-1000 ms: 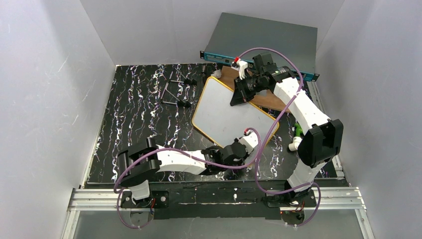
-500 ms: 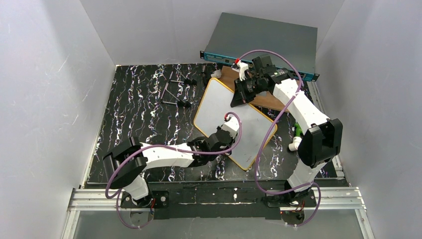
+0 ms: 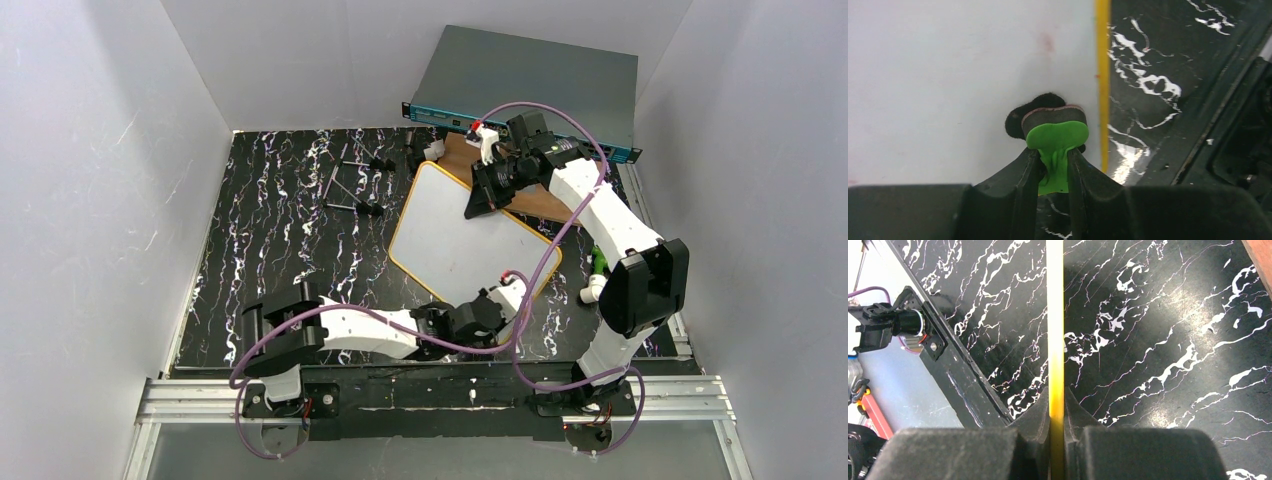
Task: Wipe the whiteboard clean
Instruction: Erase the whiteboard at the center of the board.
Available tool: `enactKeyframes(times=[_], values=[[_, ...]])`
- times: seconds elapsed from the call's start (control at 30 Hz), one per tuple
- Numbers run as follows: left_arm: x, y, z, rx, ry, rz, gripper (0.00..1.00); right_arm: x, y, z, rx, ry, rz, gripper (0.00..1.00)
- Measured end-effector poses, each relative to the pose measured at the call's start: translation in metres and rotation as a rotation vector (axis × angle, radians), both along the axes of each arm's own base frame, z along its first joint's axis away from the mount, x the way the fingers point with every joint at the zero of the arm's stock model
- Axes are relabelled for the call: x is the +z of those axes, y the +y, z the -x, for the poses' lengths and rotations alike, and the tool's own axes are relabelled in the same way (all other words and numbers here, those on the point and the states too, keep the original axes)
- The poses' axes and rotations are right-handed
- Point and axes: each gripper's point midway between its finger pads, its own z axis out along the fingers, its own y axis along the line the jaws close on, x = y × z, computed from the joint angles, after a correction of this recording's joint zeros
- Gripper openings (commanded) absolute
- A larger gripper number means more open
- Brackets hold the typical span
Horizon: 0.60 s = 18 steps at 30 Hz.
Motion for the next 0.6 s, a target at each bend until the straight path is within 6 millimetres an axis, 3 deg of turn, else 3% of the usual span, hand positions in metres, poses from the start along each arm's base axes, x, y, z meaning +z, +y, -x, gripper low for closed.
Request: enactKeyframes(times=[0.33, 0.6], values=[[-0.005, -0.026, 0.027, -0.071, 0.038, -0.034, 0.0, -0.001, -0.001, 0.006, 0.028, 0.003, 0.001, 0.01], [-0.004, -0.018, 0.019, -0.006, 0.07, 0.013, 0.0, 0.001, 0.0, 0.008, 0.03, -0.001, -0.001, 0.01]])
